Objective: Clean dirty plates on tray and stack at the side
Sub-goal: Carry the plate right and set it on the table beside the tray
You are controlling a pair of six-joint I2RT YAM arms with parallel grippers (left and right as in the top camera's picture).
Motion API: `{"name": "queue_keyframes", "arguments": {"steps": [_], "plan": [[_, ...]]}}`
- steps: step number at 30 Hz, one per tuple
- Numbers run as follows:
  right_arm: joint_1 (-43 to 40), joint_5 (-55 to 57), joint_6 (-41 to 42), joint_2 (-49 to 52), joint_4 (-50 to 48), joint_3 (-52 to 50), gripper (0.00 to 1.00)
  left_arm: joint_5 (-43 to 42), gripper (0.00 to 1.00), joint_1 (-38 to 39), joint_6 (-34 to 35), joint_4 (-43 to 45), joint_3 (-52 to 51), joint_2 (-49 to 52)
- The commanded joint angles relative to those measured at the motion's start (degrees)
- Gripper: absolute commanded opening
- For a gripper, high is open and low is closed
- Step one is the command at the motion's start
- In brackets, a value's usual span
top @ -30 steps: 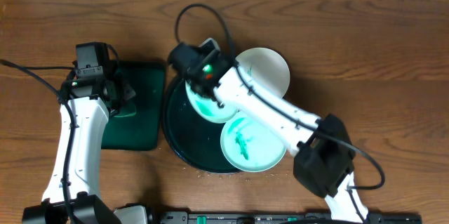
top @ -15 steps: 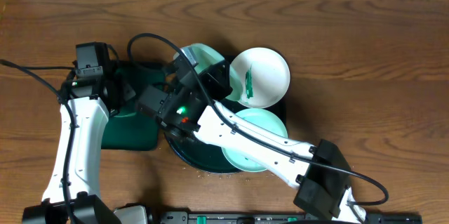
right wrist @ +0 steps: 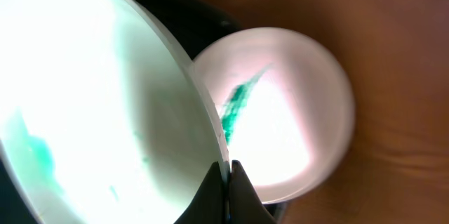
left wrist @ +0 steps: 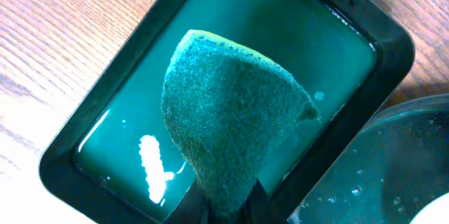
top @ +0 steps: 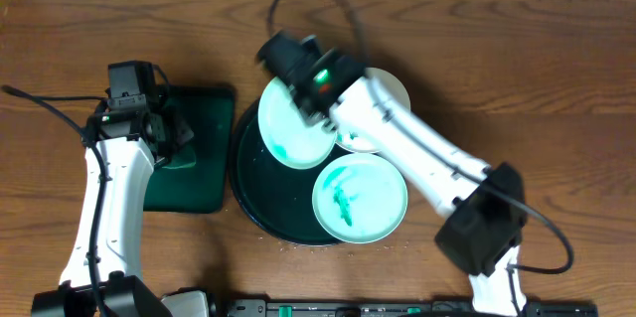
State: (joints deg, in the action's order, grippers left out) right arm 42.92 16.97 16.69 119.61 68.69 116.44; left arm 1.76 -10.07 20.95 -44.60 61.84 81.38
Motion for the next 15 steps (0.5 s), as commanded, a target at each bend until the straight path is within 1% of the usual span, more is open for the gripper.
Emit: {"name": "queue_keyframes", "arguments": {"steps": [1,2,3,4,7,8,11,14,15], "plan": [[-10.16,-23.69,-2.21,-3.45,0.52,4.83,0.01,-0.26,0.07,-0.09,0.15,0.04,0.11,0.28],[-12.09,-25.18,-2.21,-3.78,0.81,5.16,0.01,-0.26,0.07,-0.09,0.15,0.04,0.11,0.28],[-17.31,-27.65,-2.21,-4.85,1.68,5.68,0.01,-0.26,0.07,-0.09,0.35,0.07,0.11,0.28],[-20.39,-28.28,-2.16,-5.55,2.29,5.7,0.01,-0.26,0.07,-0.09,0.35,0.09,0.11,0.28],[-29.92,-28.41,-1.31,-7.63,5.03,5.7,0.01,-0.24,0.07,-0.09,0.35,0.52,0.11,0.28],[-31.43,-28.41,-1.31,-7.85,5.57,5.7,0.01,-0.24,0.07,-0.09,0.35,0.7,0.11,0.28],[-42.86,-28.09,-1.31,-8.35,9.79,5.6,0.01,-0.24,0.07,-0.11,0.33,0.94,0.11,0.28],[-49.48,-26.97,-1.33,-8.15,11.32,3.52,0.01,-0.22,0.07,-0.11,0.33,0.94,0.11,0.28],[-52.65,-26.29,-1.33,-8.15,11.47,1.36,0.01,-0.24,0.07,-0.11,0.33,0.94,0.11,0.28]]}}
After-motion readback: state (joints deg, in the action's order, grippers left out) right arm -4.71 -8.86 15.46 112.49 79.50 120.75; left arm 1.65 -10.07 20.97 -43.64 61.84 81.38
